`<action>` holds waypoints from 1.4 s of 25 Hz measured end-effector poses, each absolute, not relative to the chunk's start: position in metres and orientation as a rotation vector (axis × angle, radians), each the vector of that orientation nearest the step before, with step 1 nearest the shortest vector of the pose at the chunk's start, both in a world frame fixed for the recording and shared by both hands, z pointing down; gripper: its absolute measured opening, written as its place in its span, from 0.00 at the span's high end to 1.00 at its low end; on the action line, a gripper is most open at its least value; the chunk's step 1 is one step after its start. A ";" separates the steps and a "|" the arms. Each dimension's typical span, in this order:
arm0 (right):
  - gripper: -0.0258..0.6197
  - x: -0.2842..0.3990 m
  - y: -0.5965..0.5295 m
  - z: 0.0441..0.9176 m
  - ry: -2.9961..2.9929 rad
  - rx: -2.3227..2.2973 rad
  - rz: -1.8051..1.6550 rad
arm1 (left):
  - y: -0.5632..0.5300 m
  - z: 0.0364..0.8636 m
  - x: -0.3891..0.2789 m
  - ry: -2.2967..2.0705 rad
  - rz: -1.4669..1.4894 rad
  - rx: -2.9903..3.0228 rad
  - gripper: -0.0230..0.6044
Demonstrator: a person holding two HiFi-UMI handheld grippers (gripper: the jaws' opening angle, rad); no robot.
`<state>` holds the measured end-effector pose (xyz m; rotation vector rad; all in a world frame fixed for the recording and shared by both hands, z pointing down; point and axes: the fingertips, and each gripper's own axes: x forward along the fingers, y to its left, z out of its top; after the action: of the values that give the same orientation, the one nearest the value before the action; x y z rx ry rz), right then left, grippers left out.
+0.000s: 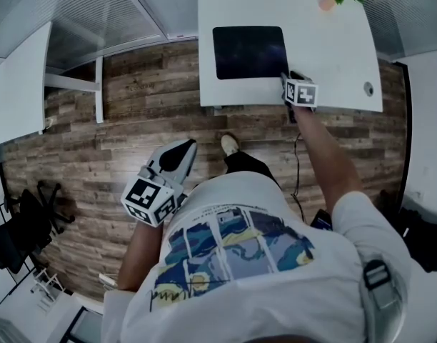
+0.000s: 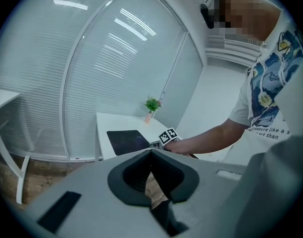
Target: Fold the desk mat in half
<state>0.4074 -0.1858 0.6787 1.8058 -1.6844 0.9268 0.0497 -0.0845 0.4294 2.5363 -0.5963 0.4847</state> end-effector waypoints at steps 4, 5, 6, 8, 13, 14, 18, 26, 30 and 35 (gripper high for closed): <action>0.84 0.403 -0.186 0.676 -1.675 1.815 0.941 | -0.084 0.428 0.052 -0.602 0.476 2.530 0.96; 0.84 0.403 -0.187 0.674 -1.674 1.827 0.946 | -0.084 0.427 0.052 -0.603 0.476 2.529 0.96; 0.83 0.403 -0.186 0.673 -1.674 1.838 0.954 | -0.083 0.428 0.051 -0.605 0.475 2.528 0.96; 0.86 0.401 -0.187 0.672 -1.674 1.848 0.973 | -0.082 0.429 0.048 -0.611 0.473 2.528 0.96; 0.90 0.399 -0.189 0.669 -1.644 1.883 0.958 | -0.080 0.431 0.039 -0.629 0.463 2.520 0.96; 0.91 0.399 -0.189 0.669 -1.641 1.894 0.957 | -0.079 0.431 0.037 -0.633 0.458 2.519 0.96; 0.92 0.395 -0.190 0.665 -1.653 1.916 0.935 | -0.073 0.436 0.024 -0.647 0.442 2.504 0.96; 0.93 0.375 -0.201 0.629 -1.738 1.949 0.841 | -0.055 0.441 0.007 -0.659 0.397 2.485 0.96; 0.93 0.361 -0.204 0.608 -1.763 1.939 0.772 | -0.050 0.436 -0.008 -0.651 0.375 2.490 0.96; 0.93 0.339 -0.215 0.594 -1.827 1.900 0.716 | -0.043 0.431 -0.018 -0.680 0.350 2.490 0.96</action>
<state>0.3388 -0.2152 0.5943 1.8999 -1.8272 0.7161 -0.0185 -0.0426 0.4309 2.4904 -0.6795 0.3499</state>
